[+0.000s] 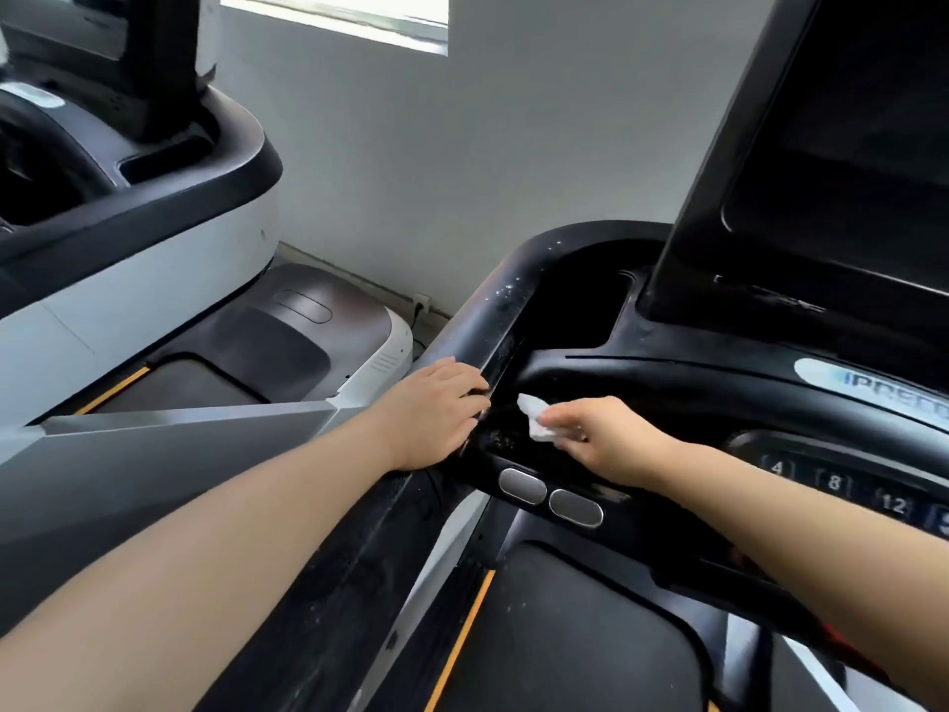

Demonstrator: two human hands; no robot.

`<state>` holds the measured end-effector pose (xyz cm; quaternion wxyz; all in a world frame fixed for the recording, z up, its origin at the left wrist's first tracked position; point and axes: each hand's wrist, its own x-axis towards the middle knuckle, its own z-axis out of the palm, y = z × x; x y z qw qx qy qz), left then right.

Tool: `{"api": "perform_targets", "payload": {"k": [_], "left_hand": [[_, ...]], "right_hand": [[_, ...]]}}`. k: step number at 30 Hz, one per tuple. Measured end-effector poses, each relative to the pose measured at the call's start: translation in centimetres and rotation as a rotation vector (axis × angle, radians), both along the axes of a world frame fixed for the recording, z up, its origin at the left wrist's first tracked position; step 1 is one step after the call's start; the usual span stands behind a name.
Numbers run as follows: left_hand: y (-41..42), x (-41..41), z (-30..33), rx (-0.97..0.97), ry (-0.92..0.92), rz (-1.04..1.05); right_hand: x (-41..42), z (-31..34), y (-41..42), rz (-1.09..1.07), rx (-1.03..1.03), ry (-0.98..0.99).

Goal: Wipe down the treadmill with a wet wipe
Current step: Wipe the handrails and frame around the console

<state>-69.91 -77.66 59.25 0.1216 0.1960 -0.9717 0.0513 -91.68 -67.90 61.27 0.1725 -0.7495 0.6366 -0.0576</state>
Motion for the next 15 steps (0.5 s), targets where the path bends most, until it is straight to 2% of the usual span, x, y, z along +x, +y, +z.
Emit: {"api": "perform_targets", "payload": {"k": [2, 7, 11, 15], "left_hand": [[0.4, 0.6, 0.3, 0.039, 0.044, 0.039], [2.2, 2.4, -0.6, 0.091, 0.091, 0.062], [3.0, 2.6, -1.7, 0.093, 0.129, 0.042], [3.0, 2.7, -1.9, 0.054, 0.16, 0.056]], "right_hand": [[1.8, -0.1, 2.1, -0.054, 0.047, -0.041], [7.2, -3.2, 2.9, -0.015, 0.095, 0.123], [10.9, -5.3, 1.0, -0.091, -0.054, 0.373], [10.7, -6.3, 2.8, -0.084, -0.168, 0.521]]}}
